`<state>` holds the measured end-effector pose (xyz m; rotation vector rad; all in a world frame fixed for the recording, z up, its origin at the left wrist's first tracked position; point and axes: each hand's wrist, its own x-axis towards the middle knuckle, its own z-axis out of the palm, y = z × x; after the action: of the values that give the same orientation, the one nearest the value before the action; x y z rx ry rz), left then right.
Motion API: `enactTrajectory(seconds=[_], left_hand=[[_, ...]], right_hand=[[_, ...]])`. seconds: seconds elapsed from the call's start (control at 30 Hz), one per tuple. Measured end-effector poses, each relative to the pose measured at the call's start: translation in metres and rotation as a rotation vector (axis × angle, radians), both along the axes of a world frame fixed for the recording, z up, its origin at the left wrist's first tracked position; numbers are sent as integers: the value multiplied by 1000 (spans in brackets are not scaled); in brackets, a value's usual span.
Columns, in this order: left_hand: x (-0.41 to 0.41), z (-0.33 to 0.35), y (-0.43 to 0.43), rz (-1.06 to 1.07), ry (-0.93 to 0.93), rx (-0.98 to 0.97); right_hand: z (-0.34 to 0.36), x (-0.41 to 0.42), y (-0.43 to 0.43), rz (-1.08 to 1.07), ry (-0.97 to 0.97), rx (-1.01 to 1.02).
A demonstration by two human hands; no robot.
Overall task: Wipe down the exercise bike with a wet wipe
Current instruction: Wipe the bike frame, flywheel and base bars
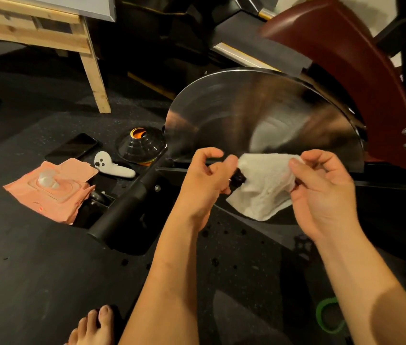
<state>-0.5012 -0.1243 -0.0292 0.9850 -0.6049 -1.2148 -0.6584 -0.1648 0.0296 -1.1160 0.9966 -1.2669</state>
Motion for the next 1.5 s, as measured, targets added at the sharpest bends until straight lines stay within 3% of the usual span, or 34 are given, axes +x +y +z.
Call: enactTrajectory(seconds=[0.13,0.3,0.5,0.57,0.63,0.73,0.83,0.9,1.0,1.07,1.13,1.17,1.3,1.37,1.4,1.43,1.5], left_hand=[[-6,-2,-2,-205,-98,10],[-18,-8,2,-305,133,198],[-6,-11,1,-109,407,43],[-3,-10,-1,-35,426,-15],[-6,-10,-4,14,356,-17],[-16,-13,-7,46,19,-6],[-27,-11,-7,-98,-207,-7],[-31,-10,-7,-193,-286,-10],[-30,-9,-6,-164,-246,-24],[-29,-7,-8,-75,-171,-5],[-28,-8,-12,42,-145,76],[-28,-9,-14,100,-153,109],[-28,-11,-18,527,-195,211],[-36,-2,-16,800,-414,249],[-45,3,-16,832,-558,162],[-58,8,-16,774,-687,42],[-82,13,-20,461,-780,-64]], right_hand=[[5,3,0,118,175,-60],[12,2,1,176,233,-73],[13,-9,-1,99,498,-208],[13,-14,-1,49,486,-210],[14,-17,-1,-9,443,-186],[15,-21,-2,-61,441,-184],[17,-22,-4,12,453,-178],[20,-18,-3,189,483,-169],[21,-8,-7,331,618,-194],[21,-6,-16,263,906,-347],[19,-7,-27,85,1276,-638],[18,-6,-30,4,1370,-744],[16,5,-32,-136,1443,-788],[17,11,-35,-162,1456,-751],[18,13,-37,-184,1458,-735],[20,14,-39,-209,1460,-720],[22,16,-41,-232,1467,-701]])
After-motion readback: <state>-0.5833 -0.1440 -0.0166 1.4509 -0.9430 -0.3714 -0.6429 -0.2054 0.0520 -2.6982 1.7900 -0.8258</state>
